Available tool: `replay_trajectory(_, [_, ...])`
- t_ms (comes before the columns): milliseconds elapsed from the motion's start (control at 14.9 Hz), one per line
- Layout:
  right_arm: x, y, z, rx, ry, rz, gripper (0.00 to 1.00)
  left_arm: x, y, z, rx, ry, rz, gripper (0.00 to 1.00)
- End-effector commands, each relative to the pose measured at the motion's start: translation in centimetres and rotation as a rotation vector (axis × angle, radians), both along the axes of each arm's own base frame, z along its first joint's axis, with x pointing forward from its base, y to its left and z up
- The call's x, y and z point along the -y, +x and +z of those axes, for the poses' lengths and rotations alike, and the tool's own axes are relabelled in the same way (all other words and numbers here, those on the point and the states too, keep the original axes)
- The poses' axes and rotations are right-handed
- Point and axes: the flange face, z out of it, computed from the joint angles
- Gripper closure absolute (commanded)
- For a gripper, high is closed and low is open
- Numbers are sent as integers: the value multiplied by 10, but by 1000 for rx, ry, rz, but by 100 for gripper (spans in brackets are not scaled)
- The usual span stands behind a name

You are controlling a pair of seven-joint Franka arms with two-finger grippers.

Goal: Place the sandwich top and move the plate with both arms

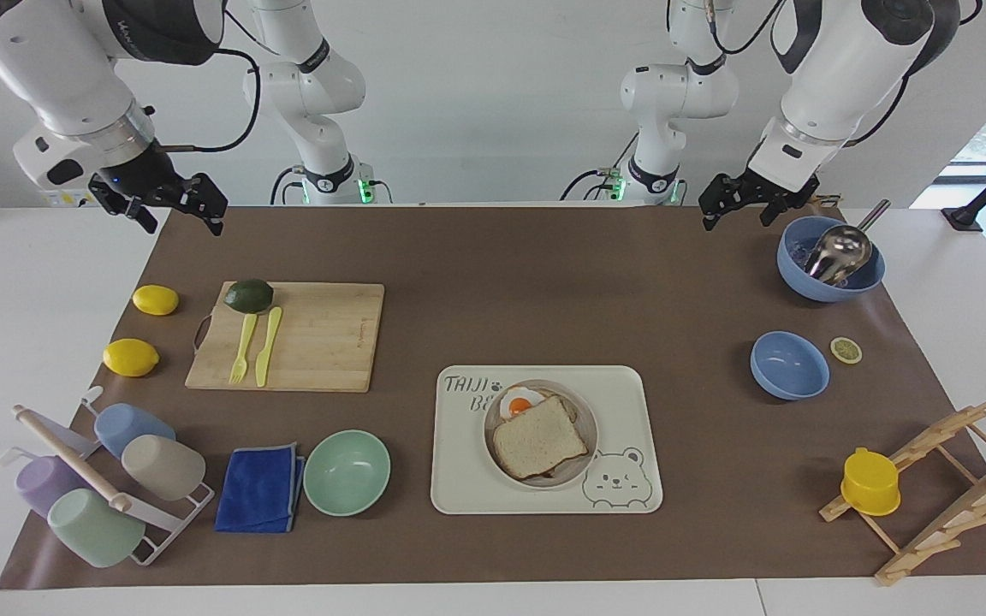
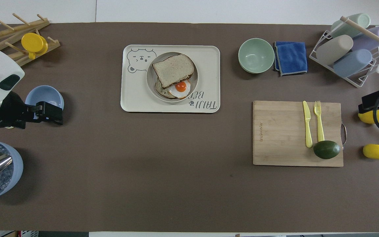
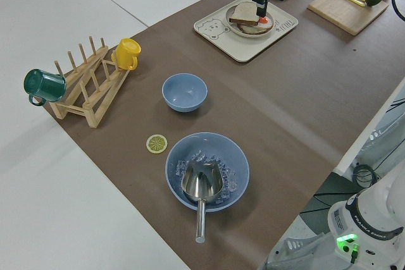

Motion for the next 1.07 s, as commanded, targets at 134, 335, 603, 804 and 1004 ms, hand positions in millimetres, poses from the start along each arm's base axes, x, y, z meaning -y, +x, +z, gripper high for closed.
replay_trajectory(134, [-1, -2, 0, -6, 27, -2, 0, -9, 6, 15, 8, 13, -50, 0])
replay_trajectory(335, [-1, -2, 0, -6, 27, -2, 0, -11, 5, 14, -1, 14, -50, 0])
replay_trajectory(603, [-1, -2, 0, -4, 27, -2, 0, -15, 4, 13, -5, 9, -44, 0])
replay_trajectory(804, [-1, -2, 0, -6, 27, -2, 0, -23, 4, 13, -7, 8, -31, 0])
replay_trajectory(1004, [-1, -2, 0, -6, 27, -2, 0, -22, 4, 13, -4, 6, -33, 0])
